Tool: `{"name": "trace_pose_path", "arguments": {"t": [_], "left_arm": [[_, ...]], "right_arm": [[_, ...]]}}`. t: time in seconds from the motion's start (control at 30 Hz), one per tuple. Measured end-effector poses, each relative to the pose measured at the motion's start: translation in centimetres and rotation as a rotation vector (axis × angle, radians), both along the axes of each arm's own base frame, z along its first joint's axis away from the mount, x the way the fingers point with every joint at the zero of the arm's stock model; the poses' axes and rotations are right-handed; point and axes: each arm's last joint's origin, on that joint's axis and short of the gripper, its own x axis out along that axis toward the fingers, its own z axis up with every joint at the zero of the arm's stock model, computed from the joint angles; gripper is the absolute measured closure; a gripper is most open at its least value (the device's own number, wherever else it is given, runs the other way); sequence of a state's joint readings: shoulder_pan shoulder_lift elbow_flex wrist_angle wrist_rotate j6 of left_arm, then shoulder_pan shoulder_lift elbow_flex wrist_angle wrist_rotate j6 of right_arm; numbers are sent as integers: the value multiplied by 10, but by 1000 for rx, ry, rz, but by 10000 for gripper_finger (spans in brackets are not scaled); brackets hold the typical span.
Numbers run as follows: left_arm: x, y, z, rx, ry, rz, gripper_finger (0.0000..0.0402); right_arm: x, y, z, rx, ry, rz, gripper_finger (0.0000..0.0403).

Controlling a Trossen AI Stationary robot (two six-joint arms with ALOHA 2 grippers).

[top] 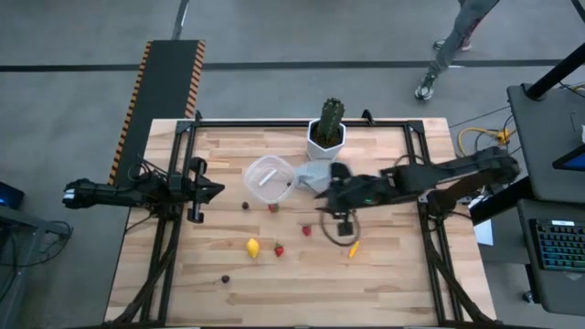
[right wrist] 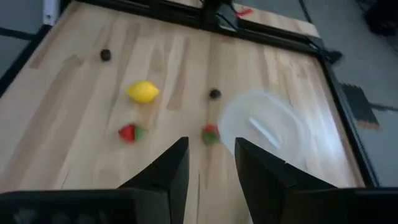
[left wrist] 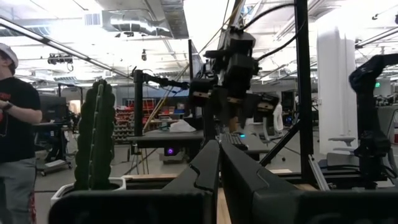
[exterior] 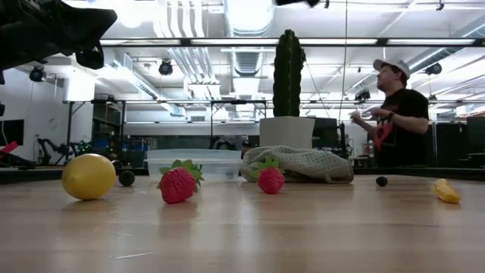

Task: Pick and placing Produce into tupperware
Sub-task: Put the blueberry into the transparent bin

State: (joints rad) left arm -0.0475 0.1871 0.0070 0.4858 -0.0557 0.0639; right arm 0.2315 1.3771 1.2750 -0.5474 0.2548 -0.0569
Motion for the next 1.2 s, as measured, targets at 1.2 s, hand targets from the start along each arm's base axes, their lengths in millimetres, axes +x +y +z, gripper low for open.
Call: {"name": "trace_pose_path", "arguments": {"t": [1.2], "left_arm": [[2, 0, -2, 1, 23, 1, 402]], "right_arm": [[-149, -14, -177, 428, -28, -309, 243]]}}
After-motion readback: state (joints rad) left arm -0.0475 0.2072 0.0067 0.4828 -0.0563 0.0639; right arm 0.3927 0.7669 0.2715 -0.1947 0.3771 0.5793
